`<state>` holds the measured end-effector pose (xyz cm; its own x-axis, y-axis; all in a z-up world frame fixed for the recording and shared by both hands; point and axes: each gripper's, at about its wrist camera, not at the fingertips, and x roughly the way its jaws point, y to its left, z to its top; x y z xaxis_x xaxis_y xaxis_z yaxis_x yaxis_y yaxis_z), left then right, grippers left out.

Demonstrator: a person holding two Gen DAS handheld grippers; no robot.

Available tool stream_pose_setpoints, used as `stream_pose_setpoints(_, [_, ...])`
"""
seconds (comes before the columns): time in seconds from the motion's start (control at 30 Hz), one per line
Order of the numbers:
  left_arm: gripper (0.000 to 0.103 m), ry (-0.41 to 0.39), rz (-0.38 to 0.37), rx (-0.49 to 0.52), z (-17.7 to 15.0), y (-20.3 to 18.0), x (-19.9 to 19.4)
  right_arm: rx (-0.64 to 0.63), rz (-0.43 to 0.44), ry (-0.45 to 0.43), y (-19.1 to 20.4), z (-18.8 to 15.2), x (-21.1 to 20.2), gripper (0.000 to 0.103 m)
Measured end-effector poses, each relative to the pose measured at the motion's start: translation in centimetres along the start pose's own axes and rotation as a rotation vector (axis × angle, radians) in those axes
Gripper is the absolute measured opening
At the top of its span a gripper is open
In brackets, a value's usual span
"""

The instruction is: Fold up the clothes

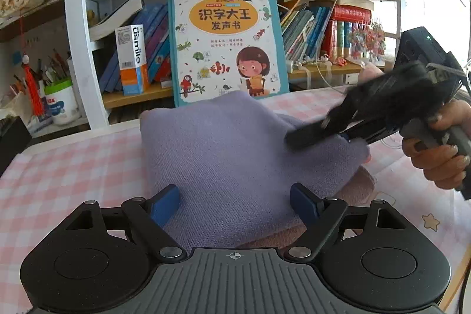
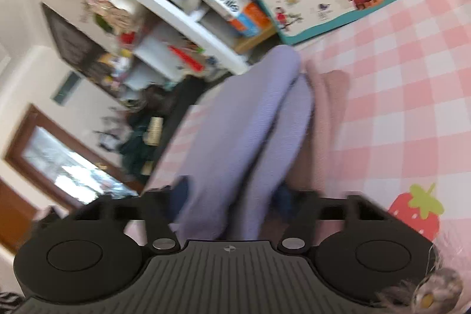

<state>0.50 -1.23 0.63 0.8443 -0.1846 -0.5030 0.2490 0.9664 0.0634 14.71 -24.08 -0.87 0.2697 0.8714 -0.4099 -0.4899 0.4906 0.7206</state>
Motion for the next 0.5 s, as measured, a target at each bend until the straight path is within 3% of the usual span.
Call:
stream_pose_setpoints(0.07, [0.084,0.002,0.002,0.007,0.0,-0.1,0.1,-0.128,-0.084,-0.024,1.8,-0.7,0.0,0.021])
stream_pose_setpoints(0.13, [0.085,0.002,0.008,0.018,0.0,-0.2,0.1,-0.336,-0.173,-0.082,4.7,-2.1,-0.4,0.016])
stream_pose_setpoints(0.2, [0.085,0.005,0.005,0.013,0.0,-0.1,0.2,-0.531,-0.221,-0.137,7.0,-3.6,-0.9,0.016])
stream_pose_setpoints(0.27, [0.085,0.009,0.003,0.007,0.0,0.1,0.1,-0.618,-0.243,-0.153,7.8,-4.4,-0.9,0.016])
stream_pose_setpoints(0.3, [0.085,0.012,0.006,0.008,0.0,0.2,0.1,-0.614,-0.254,-0.142,7.6,-4.5,-0.7,0.016])
stream_pose_setpoints(0.43, [0.085,0.002,0.018,0.006,0.1,0.4,-0.3,-0.335,-0.212,-0.049,3.1,-2.5,-0.1,0.019])
stream_pose_setpoints(0.5, [0.085,-0.022,0.024,-0.001,0.3,0.5,-0.8,-0.283,-0.19,-0.049,2.5,-2.2,-0.7,0.024])
